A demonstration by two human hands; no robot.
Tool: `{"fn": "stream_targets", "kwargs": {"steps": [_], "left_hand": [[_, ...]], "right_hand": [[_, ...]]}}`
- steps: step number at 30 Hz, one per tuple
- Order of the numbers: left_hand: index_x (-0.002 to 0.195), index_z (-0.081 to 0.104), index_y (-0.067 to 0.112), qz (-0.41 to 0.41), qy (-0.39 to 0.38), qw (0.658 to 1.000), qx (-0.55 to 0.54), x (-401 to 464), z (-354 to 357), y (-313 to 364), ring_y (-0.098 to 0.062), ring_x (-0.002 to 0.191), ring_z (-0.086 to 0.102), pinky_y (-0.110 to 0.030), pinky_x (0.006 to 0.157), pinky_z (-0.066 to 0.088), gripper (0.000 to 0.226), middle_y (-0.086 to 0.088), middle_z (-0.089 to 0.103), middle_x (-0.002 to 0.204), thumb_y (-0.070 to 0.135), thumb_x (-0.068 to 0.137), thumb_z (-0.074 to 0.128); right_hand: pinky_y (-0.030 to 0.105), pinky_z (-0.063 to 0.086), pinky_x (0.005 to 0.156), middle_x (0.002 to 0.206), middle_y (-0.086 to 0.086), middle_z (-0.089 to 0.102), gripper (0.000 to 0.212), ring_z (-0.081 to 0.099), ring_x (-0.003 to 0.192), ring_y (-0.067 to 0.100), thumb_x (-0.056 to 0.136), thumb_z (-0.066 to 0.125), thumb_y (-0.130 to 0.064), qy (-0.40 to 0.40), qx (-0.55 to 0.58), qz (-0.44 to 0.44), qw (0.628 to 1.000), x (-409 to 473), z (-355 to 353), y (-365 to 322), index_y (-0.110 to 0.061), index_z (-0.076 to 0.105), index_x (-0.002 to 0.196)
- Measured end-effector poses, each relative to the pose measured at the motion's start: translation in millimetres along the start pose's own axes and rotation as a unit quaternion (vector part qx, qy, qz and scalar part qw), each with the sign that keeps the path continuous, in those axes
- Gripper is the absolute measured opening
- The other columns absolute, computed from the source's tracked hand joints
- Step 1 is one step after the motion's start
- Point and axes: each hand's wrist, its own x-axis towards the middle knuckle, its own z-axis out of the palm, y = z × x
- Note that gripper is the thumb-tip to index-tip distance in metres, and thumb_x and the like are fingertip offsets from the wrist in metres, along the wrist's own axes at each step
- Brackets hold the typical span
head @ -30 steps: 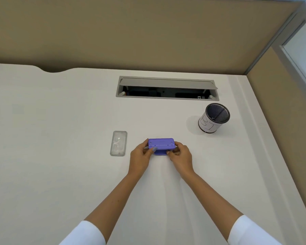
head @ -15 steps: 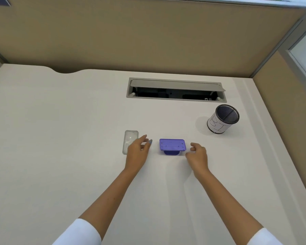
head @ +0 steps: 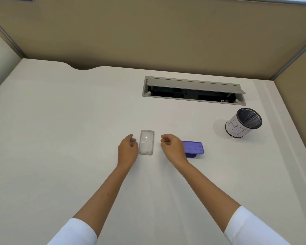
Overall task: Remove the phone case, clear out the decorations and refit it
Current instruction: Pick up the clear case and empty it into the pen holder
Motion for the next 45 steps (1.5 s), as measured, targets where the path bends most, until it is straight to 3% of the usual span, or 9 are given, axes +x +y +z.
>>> {"fn": "stream_targets", "kwargs": {"steps": [3,7,11,14,18,22,30,37,45], "left_hand": [[0.136,0.048,0.006,0.003,-0.017,1.0,-0.001,1,2,1,-0.014,0.103,0.055,-0.02,0.083,0.038,0.043,-0.008,0.062,0.124,0.006,0.093,0.047],[0.132,0.053,0.005,-0.014,-0.027,0.999,-0.016,6,4,2,-0.017,0.105,0.059,-0.021,0.086,0.042,0.041,-0.008,0.065,0.121,0.007,0.091,0.052],[0.126,0.058,0.005,-0.021,-0.038,0.999,-0.02,10,3,0,-0.019,0.097,0.063,-0.029,0.091,0.048,0.038,-0.009,0.069,0.109,0.007,0.088,0.057],[0.116,0.066,0.007,-0.04,-0.068,0.996,-0.04,12,2,-3,-0.022,0.093,0.067,-0.037,0.091,0.053,0.03,-0.008,0.072,0.099,0.009,0.086,0.063],[0.101,0.072,0.005,-0.066,-0.113,0.987,-0.097,8,-1,-4,-0.012,0.071,0.065,-0.016,0.067,0.054,0.016,-0.004,0.071,0.083,0.007,0.087,0.065],[0.105,0.07,-0.001,-0.116,-0.162,0.952,-0.231,4,-10,2,-0.012,0.076,0.066,-0.022,0.078,0.057,0.02,-0.005,0.072,0.089,0.007,0.087,0.067],[0.108,0.066,0.007,-0.084,-0.216,0.932,-0.28,-11,-27,39,-0.011,0.082,0.072,-0.022,0.074,0.057,0.022,-0.005,0.074,0.091,0.017,0.089,0.066],[0.101,0.07,0.008,-0.017,-0.21,0.937,-0.278,-10,-50,66,-0.013,0.078,0.07,-0.023,0.076,0.057,0.018,-0.004,0.073,0.084,0.021,0.091,0.063],[0.091,0.07,0.0,-0.055,-0.223,0.933,-0.278,-26,-46,78,-0.012,0.065,0.069,-0.019,0.064,0.057,0.011,-0.012,0.071,0.079,0.009,0.088,0.064]], "right_hand": [[0.033,0.047,0.082,0.106,0.011,0.067,0.033,0.061,0.099,0.025,0.084,0.053,-0.006,-0.063,-0.058,0.061,0.994,4,19,-4,-0.004,0.06,0.116],[0.034,0.038,0.059,0.071,0.013,0.053,0.005,0.048,0.07,0.03,0.077,0.05,-0.001,-0.054,-0.058,0.071,0.994,10,33,-7,-0.003,0.055,0.078],[0.033,0.048,0.08,0.1,0.01,0.065,0.03,0.059,0.093,0.026,0.085,0.052,-0.003,-0.053,-0.013,0.104,0.993,11,28,-3,-0.002,0.063,0.113],[0.03,0.046,0.073,0.091,0.006,0.062,0.028,0.055,0.082,0.019,0.084,0.051,-0.002,-0.062,0.007,0.115,0.991,12,26,4,0.0,0.064,0.108],[0.033,0.052,0.086,0.104,0.007,0.065,0.035,0.06,0.091,0.02,0.084,0.052,-0.006,-0.075,0.047,0.128,0.988,8,23,8,-0.006,0.063,0.117],[0.03,0.056,0.08,0.094,0.005,0.063,0.033,0.063,0.088,0.018,0.09,0.056,-0.007,-0.113,0.152,0.114,0.975,-4,3,7,-0.013,0.06,0.123],[0.019,0.057,0.068,0.089,0.015,0.069,0.029,0.072,0.072,0.013,0.085,0.064,0.002,-0.096,0.27,0.067,0.956,-29,-42,-10,0.006,0.059,0.113],[0.026,0.059,0.078,0.086,0.007,0.073,0.017,0.069,0.073,0.014,0.085,0.067,-0.01,-0.082,0.252,0.025,0.964,-36,-77,-24,-0.008,0.071,0.101],[0.021,0.057,0.062,0.078,0.004,0.072,0.008,0.068,0.067,0.015,0.086,0.065,-0.01,-0.022,0.357,0.028,0.933,-52,-86,-26,-0.009,0.068,0.093]]}}
